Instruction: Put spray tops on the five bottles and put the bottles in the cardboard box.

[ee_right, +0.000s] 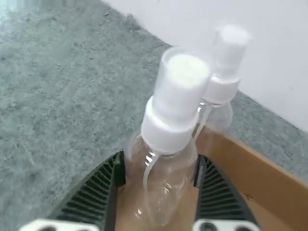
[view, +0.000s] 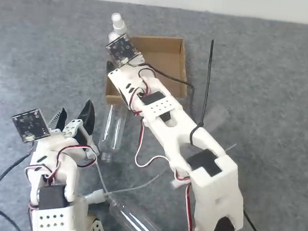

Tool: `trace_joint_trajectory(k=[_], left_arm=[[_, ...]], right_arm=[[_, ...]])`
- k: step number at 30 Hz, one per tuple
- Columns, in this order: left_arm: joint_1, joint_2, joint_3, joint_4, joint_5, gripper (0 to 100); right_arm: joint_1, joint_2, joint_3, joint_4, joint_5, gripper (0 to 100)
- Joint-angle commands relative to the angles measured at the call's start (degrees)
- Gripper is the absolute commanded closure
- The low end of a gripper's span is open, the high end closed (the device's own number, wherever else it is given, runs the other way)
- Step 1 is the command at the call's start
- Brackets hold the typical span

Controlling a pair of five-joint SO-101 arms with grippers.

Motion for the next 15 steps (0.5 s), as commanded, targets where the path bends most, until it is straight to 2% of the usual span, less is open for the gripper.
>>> trace_joint_trajectory(k=[1, 15], left_arm=[[-0.2, 0.9, -0.7, 0.8, -0.3, 76], [-0.2, 0.9, -0.7, 0.8, -0.3, 76]], right_arm=[[2.2, -0.6, -3.8, -3.6, -3.8, 90.5], [2.4, 0.0, -3.6, -3.9, -4.3, 89.9]])
